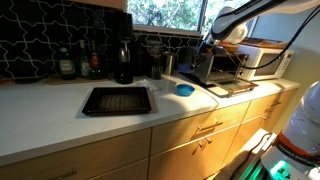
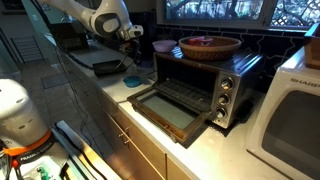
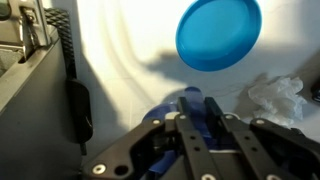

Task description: Pull the oven wire rack, remove the blue mixing bowl from the oven wire rack and place it to the left side of the oven

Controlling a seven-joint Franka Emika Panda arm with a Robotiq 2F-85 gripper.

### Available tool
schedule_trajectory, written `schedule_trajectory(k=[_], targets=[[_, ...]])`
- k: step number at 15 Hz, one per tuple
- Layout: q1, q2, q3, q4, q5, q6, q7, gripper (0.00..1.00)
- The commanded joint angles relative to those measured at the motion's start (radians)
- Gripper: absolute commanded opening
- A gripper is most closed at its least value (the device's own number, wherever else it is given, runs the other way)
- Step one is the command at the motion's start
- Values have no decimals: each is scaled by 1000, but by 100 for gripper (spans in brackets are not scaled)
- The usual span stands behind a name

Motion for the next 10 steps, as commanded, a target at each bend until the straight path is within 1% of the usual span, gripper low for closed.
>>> schedule_trajectory(k=[1, 3, 4, 10], targets=[[-3, 0, 4, 1, 0, -2, 1, 21], [-3, 0, 4, 1, 0, -2, 1, 21], [-3, 0, 4, 1, 0, -2, 1, 5], [-27, 99, 30, 59, -62, 9, 107, 5]])
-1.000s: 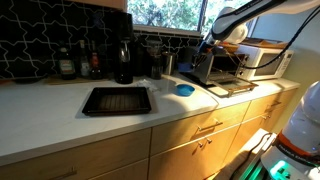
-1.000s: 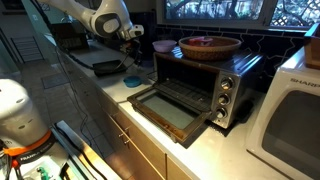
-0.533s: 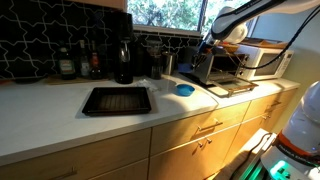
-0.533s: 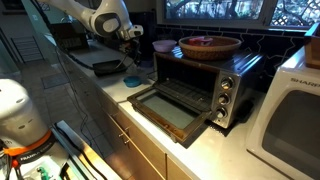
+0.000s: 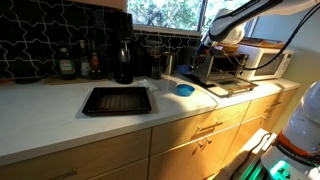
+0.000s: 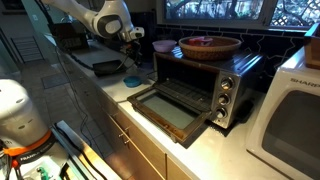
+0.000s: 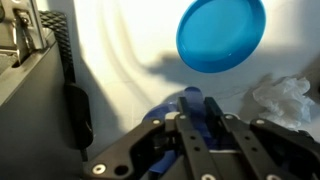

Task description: Pull the oven wire rack, remove the blue mixing bowl from the oven wire rack and place it to the left side of the oven

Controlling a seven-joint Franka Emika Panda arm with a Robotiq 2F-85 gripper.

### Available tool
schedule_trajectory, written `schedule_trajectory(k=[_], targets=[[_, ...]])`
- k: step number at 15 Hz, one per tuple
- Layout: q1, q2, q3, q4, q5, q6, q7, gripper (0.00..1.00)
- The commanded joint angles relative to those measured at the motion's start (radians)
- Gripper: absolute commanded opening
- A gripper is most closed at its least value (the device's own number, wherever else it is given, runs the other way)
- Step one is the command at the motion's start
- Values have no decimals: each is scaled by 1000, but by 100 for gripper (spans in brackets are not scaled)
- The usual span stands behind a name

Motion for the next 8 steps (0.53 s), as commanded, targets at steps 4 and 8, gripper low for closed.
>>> schedule_trajectory(k=[4, 8], targets=[[-35, 124, 32, 73, -114, 20, 161, 5], [-29, 196, 33, 126, -142, 11, 196, 5]])
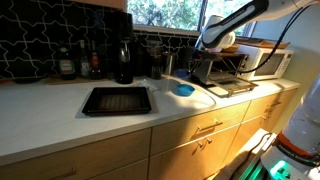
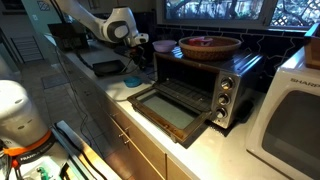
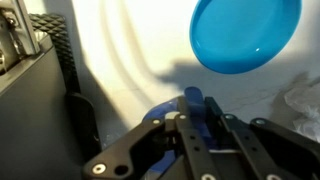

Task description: Pull the oven wire rack, remove the blue mixing bowl from the oven wire rack and place it to the left side of the oven

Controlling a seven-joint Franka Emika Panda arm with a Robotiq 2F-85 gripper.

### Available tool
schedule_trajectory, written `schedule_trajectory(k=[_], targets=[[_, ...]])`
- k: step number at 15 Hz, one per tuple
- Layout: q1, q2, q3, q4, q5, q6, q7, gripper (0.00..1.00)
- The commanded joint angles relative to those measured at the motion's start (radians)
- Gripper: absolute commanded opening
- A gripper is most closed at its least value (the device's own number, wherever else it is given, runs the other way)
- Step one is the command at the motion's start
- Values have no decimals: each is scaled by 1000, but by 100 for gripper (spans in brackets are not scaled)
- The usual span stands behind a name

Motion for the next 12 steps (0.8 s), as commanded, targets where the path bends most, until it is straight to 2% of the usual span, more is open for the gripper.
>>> schedule_trajectory(k=[1, 5, 12], targets=[[-9, 75, 12, 58, -46, 1, 50, 5], [-6, 125, 7, 96, -83, 1, 86, 5], [-3, 196, 0, 138, -67, -5, 74, 5]])
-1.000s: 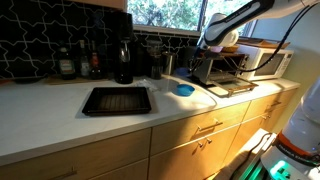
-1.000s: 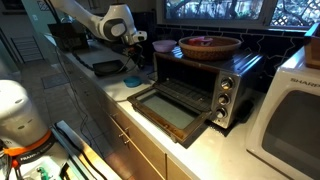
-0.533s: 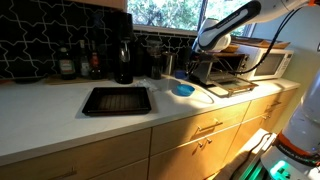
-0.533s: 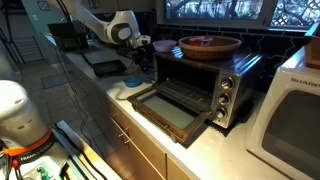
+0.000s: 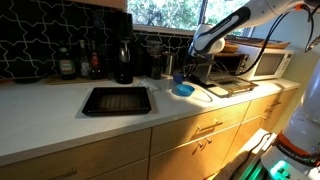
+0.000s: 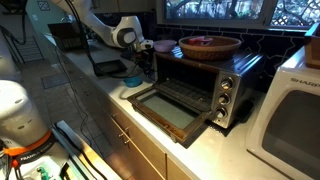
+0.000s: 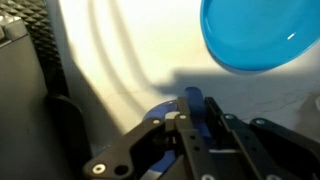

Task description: Pull the oven wire rack, remove the blue mixing bowl from the oven wire rack and place it to the left side of the oven

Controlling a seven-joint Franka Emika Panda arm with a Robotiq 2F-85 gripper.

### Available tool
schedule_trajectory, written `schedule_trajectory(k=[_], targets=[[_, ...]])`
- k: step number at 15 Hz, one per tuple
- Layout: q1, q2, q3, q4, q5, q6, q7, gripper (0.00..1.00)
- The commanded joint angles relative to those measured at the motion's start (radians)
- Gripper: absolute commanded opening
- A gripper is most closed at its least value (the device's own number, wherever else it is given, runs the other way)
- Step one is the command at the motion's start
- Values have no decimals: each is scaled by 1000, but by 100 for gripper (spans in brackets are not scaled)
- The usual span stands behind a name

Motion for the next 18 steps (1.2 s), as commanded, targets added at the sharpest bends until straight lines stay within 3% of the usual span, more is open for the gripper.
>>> schedule_trajectory(k=[1, 4, 5, 7, 13, 18], targets=[[-3, 38, -4, 27, -19, -5, 20, 5], [-2, 50, -5, 35, -16, -5, 16, 5], [-2, 51, -5, 37, -15, -6, 13, 46], [-1, 49, -7, 36, -21, -7, 18, 54], [-8, -29, -2, -8, 15, -72, -16, 98], [-7, -173, 5, -56, 93, -318, -25, 100]])
